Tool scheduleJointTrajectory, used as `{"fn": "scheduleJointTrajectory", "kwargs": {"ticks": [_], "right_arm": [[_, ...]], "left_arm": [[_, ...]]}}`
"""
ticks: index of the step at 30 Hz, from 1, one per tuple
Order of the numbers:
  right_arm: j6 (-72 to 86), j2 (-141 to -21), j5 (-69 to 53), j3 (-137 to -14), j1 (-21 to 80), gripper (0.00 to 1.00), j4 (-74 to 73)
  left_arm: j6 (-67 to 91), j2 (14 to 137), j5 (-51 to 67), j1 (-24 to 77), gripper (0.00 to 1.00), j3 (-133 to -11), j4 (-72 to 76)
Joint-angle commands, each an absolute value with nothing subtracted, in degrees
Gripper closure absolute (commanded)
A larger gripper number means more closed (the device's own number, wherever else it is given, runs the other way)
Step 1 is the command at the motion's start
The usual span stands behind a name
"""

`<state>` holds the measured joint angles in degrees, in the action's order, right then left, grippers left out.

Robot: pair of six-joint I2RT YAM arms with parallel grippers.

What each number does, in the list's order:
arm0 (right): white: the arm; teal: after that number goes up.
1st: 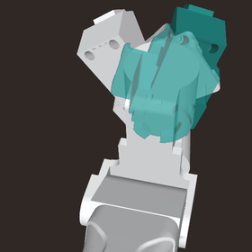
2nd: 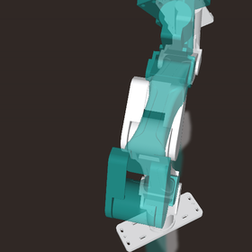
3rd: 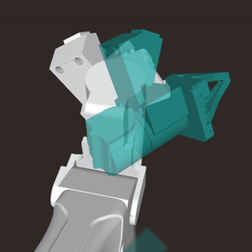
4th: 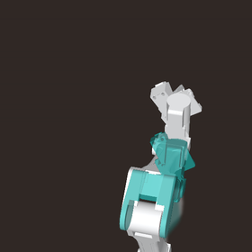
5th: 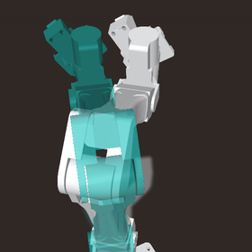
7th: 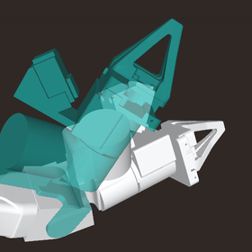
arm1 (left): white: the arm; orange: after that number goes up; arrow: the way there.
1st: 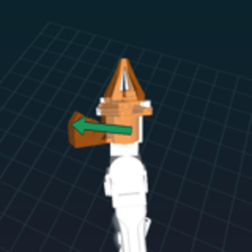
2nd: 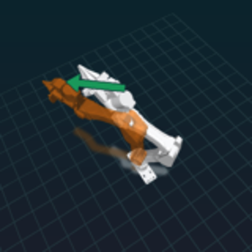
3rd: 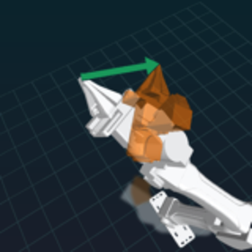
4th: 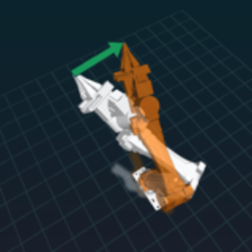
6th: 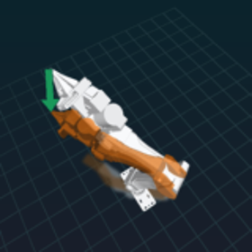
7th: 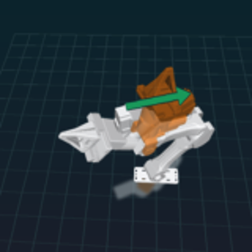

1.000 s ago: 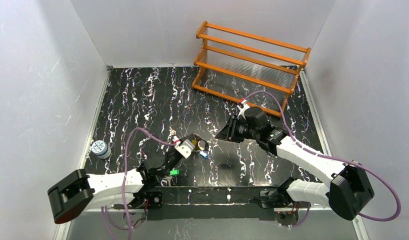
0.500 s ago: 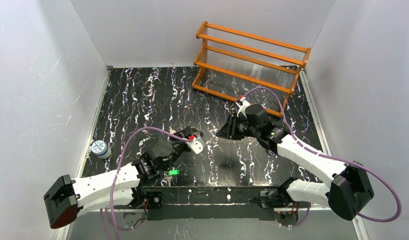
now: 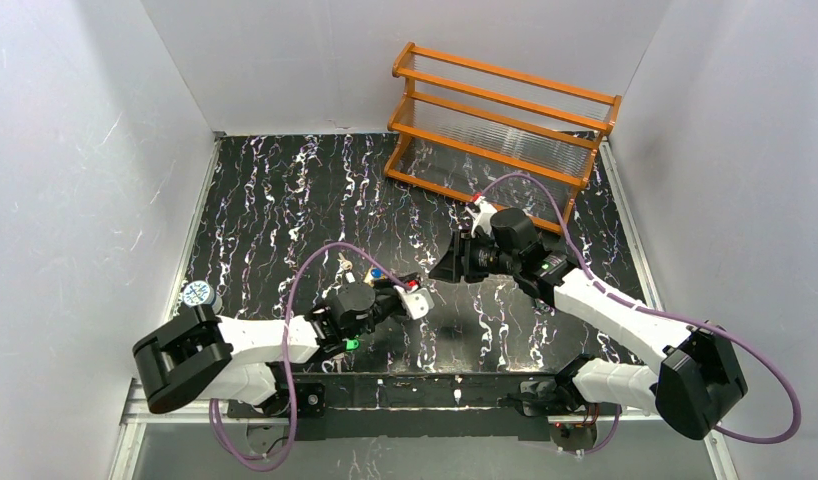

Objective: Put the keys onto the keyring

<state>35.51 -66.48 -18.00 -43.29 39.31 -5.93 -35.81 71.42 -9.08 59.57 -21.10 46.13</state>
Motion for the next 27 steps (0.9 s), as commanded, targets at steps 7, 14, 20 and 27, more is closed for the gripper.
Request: {"fn": "scheduleJointTrajectory", "kwargs": {"ticks": [7,14,20,27], "right_arm": [[41.86,-66.29,-25.36,-42.42,37.66,0.53,-1.38],[50.38,-70.71,-30.60,-40.79,37.44,0.53,2.73],[58.50,-74.46,-33.88,-38.52,37.45,0.45,9.82],[61.11,-77.54,-34.46,-40.05,37.49,0.44,12.09]], "left_arm": [[-22.37,74.39,-7.36,59.94,1.00,-12.14,67.41],[-19.38,73.50,-8.69,59.90,1.00,-9.67,73.31],[-19.79,73.65,-8.31,60.29,1.00,-9.58,74.21],[-21.36,73.82,-8.33,61.06,1.00,-9.76,74.27]]}}
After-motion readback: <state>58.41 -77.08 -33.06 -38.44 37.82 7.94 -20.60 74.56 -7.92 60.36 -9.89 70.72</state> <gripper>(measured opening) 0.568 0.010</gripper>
